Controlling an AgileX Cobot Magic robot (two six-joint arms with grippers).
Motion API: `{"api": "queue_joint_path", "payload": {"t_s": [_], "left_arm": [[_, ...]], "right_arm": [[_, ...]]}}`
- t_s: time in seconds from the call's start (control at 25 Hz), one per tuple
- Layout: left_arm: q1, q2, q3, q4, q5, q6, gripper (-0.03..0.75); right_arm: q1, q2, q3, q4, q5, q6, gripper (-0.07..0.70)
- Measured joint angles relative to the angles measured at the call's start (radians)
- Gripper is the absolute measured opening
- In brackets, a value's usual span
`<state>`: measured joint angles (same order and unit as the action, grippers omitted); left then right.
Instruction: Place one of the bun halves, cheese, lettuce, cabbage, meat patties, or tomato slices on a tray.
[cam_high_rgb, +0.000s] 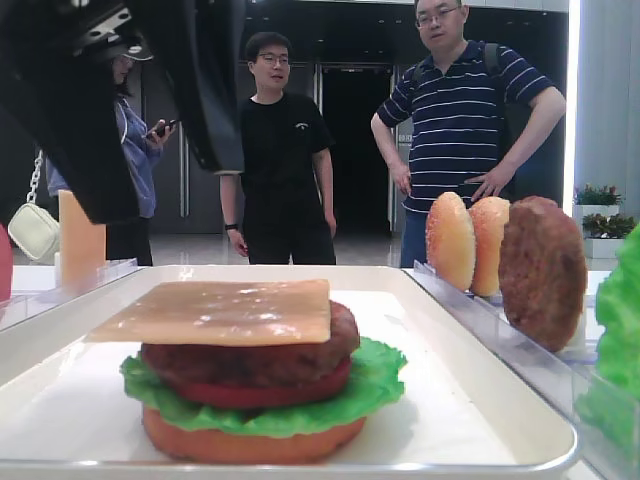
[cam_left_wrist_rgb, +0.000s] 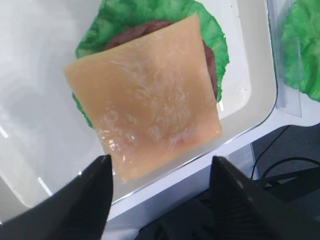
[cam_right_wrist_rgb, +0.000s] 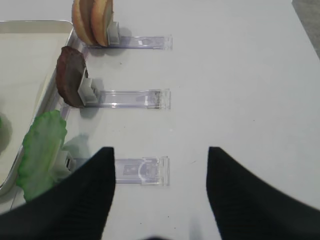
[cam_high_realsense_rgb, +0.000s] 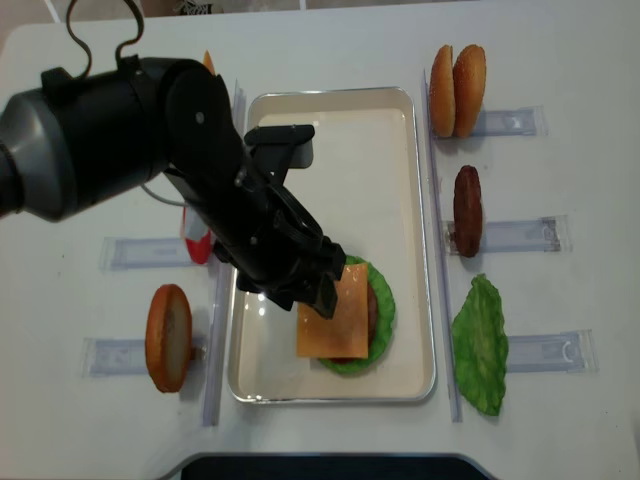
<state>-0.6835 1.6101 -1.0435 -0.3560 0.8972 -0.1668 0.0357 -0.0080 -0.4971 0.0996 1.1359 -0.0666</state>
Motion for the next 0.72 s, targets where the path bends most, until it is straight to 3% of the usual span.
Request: {"api": "queue_joint_path", "payload": {"t_s": [0.52,0.72], "left_arm": [[0.000,0.000,-0.004,0.086,0.053,-0.070,0.465],[0.000,0.000,-0.061,0.111,0.096,-0.092,0.465]], "right_arm": [[0.000,0.000,0.000,0.000,0.000,0.000,0.417],[0.000,0.000,0.000,0.000,0.000,0.000,0.417]]}}
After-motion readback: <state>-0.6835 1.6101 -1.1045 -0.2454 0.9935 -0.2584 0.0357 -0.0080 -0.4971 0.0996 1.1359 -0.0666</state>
